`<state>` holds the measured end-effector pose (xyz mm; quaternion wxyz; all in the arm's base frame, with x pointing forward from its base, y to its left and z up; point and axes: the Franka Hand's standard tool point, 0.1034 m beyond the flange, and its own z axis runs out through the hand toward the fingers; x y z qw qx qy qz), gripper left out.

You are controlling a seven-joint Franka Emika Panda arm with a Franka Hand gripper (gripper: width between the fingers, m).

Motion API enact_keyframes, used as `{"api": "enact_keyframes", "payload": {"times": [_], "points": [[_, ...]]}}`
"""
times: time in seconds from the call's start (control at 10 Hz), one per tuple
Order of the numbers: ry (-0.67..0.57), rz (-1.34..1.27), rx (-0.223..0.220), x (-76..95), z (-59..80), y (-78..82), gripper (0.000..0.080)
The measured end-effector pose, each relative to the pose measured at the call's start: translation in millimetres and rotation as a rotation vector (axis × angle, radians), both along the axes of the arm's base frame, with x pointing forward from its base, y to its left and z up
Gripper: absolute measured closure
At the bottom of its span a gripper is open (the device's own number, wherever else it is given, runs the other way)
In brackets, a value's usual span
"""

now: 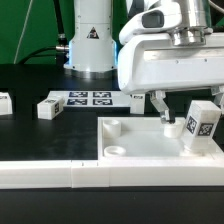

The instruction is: Assemble one leg

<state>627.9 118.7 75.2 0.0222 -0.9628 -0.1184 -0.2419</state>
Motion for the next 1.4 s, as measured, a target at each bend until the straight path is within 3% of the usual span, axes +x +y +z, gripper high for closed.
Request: {"api": "enact_keyframes", "payload": {"times": [0.2, 0.5, 0.7, 0.9, 1.4], "points": [[-0.002, 0.000, 0.001, 0.5, 1.5, 0.4, 0.0151], [0.014, 0.008, 0.006, 4.5, 31.2, 4.8, 0.0151], [0.055, 0.012, 0.004, 0.8, 26.2, 6.1, 0.0151], [0.239, -0.005, 0.007, -4.1, 17.8, 8.6, 0.0151], [0.686, -0.008, -0.021, 10.7, 22.5, 8.3, 0.0151]]}}
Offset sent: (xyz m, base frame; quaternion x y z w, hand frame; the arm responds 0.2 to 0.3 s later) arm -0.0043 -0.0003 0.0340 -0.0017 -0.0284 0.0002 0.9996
